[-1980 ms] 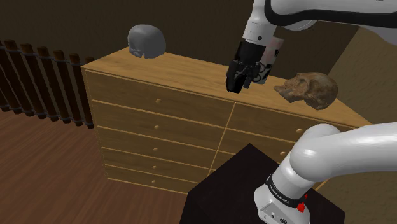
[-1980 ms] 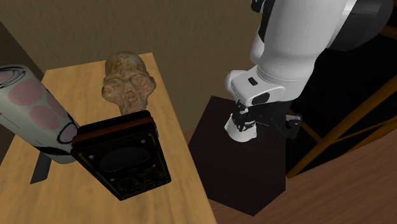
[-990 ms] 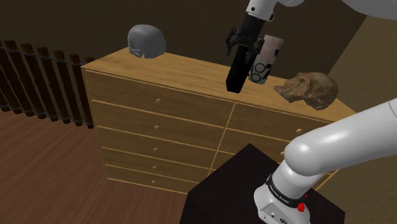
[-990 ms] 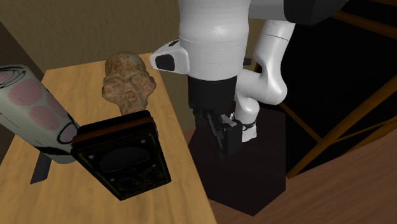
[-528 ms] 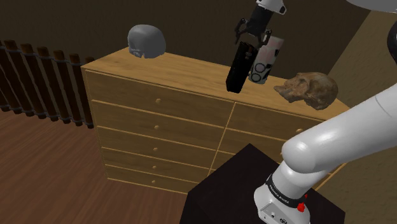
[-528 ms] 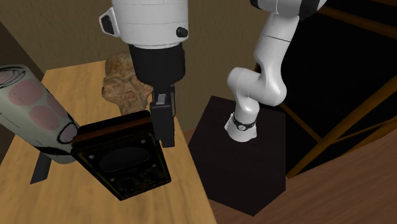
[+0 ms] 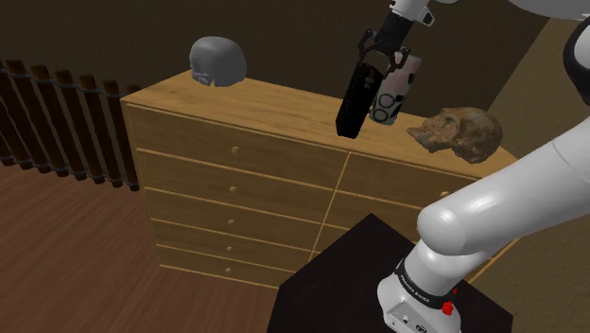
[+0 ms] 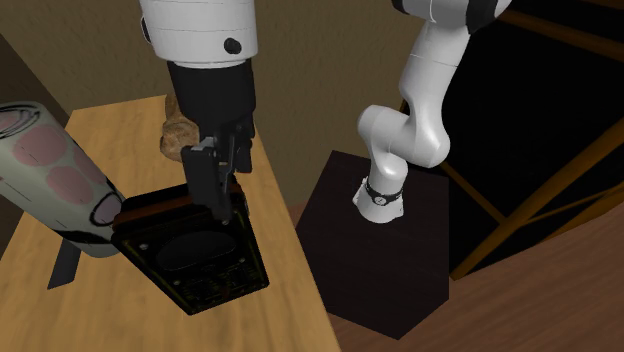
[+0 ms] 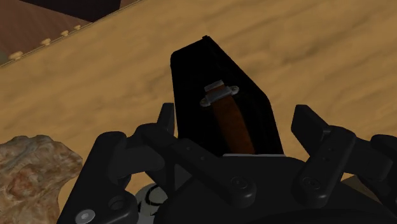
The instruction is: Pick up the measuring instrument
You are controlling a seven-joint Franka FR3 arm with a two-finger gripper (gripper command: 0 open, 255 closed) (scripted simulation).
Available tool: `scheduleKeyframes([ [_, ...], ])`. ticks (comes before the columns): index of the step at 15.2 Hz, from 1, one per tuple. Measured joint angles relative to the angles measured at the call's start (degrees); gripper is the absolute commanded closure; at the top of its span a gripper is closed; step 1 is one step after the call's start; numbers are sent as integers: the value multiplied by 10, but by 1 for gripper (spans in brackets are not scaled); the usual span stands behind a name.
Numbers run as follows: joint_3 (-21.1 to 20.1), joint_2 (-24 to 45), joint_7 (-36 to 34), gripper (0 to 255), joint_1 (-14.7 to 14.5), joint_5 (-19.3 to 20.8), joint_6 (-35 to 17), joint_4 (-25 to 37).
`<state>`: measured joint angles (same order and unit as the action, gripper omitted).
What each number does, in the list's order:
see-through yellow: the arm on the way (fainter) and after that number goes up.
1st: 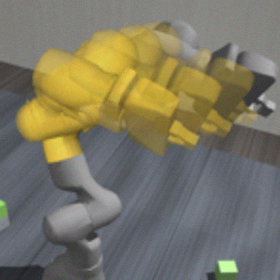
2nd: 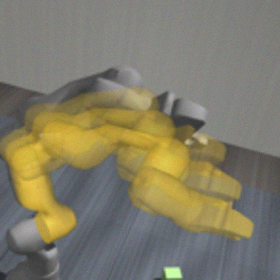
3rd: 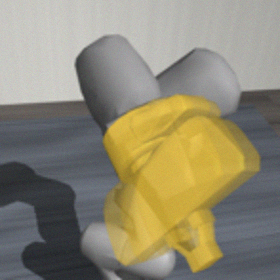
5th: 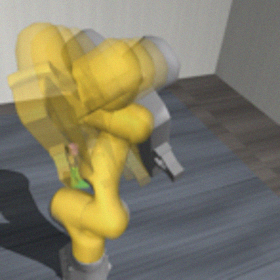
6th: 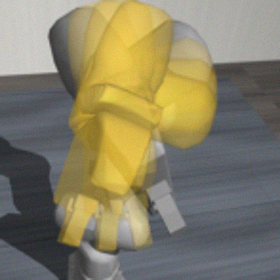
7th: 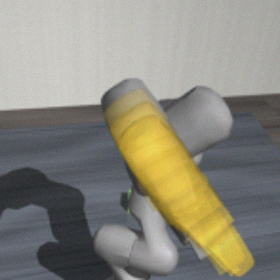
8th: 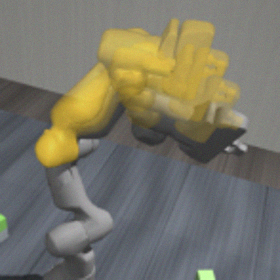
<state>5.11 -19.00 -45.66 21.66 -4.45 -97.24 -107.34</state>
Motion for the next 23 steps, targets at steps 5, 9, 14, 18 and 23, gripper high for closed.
scheduleKeyframes([
  [5, -1, -5, 0, 255, 0, 0, -25, -29],
  [9, -1, -6, 0, 255, 0, 0, -26, -30],
  [14, -1, -7, 0, 255, 0, 0, -26, -31],
  [18, -1, 2, -2, 255, 0, 0, -2, -2],
  [23, 0, 14, -4, 255, -1, 0, 35, 46],
])
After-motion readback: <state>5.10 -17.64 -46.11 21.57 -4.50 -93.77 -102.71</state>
